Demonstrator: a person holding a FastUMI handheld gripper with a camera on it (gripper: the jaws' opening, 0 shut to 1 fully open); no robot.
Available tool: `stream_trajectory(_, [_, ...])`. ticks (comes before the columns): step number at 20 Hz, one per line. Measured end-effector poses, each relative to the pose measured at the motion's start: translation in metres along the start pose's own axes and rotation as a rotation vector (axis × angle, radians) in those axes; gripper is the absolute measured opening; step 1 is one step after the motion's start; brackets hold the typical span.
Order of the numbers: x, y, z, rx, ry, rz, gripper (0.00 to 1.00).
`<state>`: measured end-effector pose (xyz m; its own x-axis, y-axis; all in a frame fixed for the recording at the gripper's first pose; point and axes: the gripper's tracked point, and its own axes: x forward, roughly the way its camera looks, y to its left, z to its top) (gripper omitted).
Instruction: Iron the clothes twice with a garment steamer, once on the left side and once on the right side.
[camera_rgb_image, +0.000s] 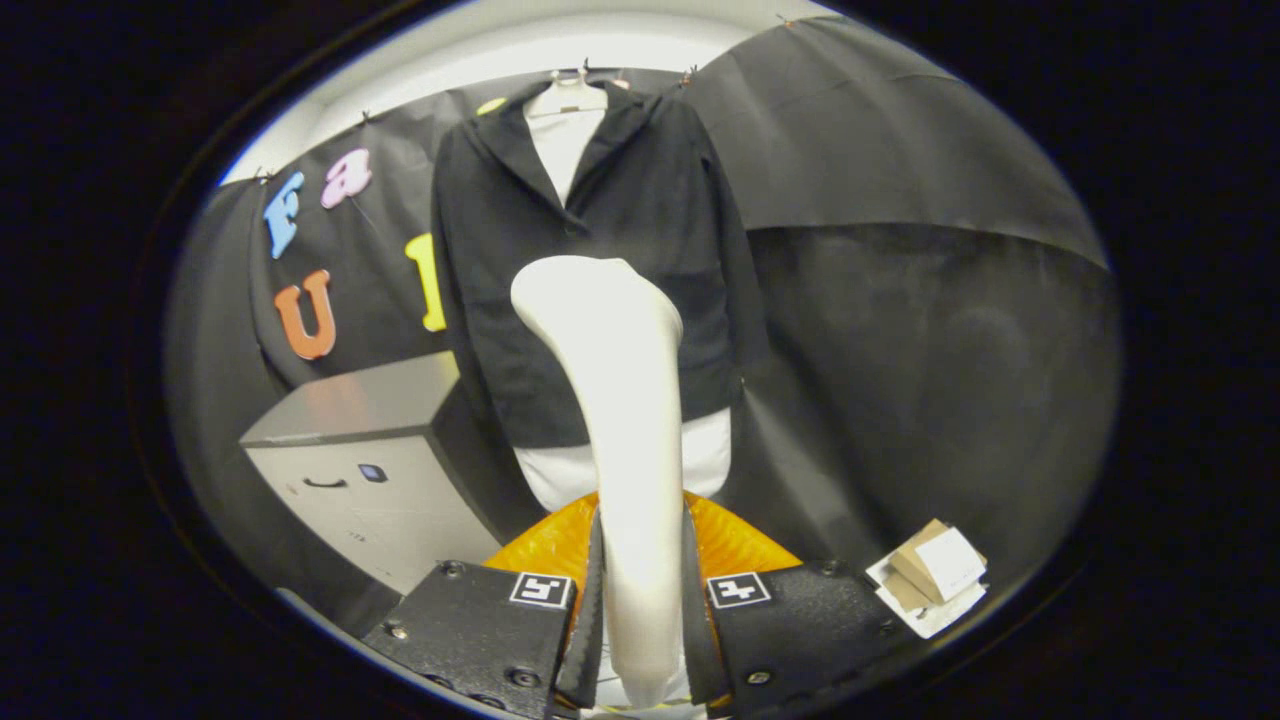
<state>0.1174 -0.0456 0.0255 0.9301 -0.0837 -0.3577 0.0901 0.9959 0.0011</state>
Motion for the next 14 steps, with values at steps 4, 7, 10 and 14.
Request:
stream_trajectory(4, [-0.051, -0.018, 0.046, -0.043, -0.114, 0.106, 0.36])
stream_trajectory(7, [-0.083, -0.030, 0.079, -0.048, -0.192, 0.173, 0.36])
stream_trajectory(10, [-0.113, -0.037, 0.105, -0.050, -0.260, 0.239, 0.36])
stream_trajectory(14, [-0.139, -0.043, 0.120, -0.035, -0.310, 0.285, 0.36])
